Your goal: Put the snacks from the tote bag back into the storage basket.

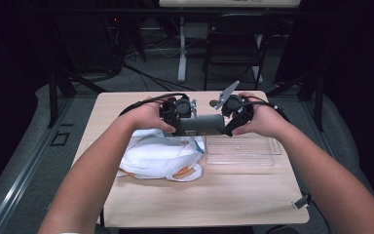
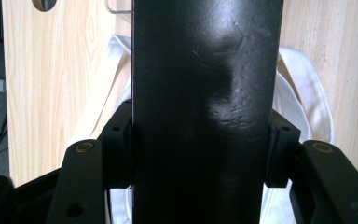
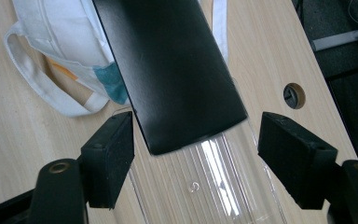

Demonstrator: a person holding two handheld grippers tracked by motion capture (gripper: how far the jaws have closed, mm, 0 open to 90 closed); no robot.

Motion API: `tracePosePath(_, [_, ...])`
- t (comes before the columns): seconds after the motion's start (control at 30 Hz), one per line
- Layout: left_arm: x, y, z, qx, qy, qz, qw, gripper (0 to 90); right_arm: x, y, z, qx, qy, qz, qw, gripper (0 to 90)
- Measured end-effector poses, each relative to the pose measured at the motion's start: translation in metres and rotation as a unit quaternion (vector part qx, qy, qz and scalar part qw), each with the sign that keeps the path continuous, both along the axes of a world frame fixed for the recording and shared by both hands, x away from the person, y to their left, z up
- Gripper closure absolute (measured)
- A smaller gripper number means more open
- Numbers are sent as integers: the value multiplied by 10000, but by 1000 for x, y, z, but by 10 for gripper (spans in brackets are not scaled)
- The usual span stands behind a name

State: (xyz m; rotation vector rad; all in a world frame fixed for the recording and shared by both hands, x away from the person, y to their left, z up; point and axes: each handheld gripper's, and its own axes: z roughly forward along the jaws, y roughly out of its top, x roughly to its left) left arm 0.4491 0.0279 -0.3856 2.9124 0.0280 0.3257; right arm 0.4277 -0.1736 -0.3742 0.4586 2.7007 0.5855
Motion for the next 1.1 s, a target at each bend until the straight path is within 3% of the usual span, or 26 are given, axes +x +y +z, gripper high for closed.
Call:
tracePosePath(0.23, [-2, -6, -1, 1, -3, -49, 10000, 425, 0, 5, -3, -32, 0, 121, 9999, 266])
tracePosePath(0.27, [-2, -9, -1, -6, -37, -85, 10000, 426, 1, 7, -3, -125, -41, 174, 9998, 262])
tracePosePath(0.47, [-3, -13, -1, -41, -143, -205, 9997, 425, 1, 12, -5, -143, 26, 230, 9996, 261])
tracePosePath(0.6, [-4, -14, -1, -80, -75, -136, 9998, 426, 1, 13, -7, -162, 50, 253, 9995, 261])
tracePosePath(0.77, [-5, -15, 0, -113, -153, -181, 9997, 425, 2, 17, -10, -192, 83, 284, 9994, 261])
tracePosePath(0.93, [-6, -16, 3, 52, -224, -332, 9992, 425, 2, 22, -15, -332, 59, 281, 9990, 267])
tracePosePath(0.97, [-6, -16, 3, 52, -224, -332, 9992, 425, 2, 22, -15, -332, 59, 281, 9990, 267])
tracePosePath(1.0, [-8, -16, 1, -146, -139, -236, 9995, 425, 1, 24, -17, -213, 87, 287, 9993, 275])
tracePosePath(1.1, [-8, -16, 3, -98, -219, -274, 9993, 425, 1, 25, -18, -203, 126, 331, 9992, 280])
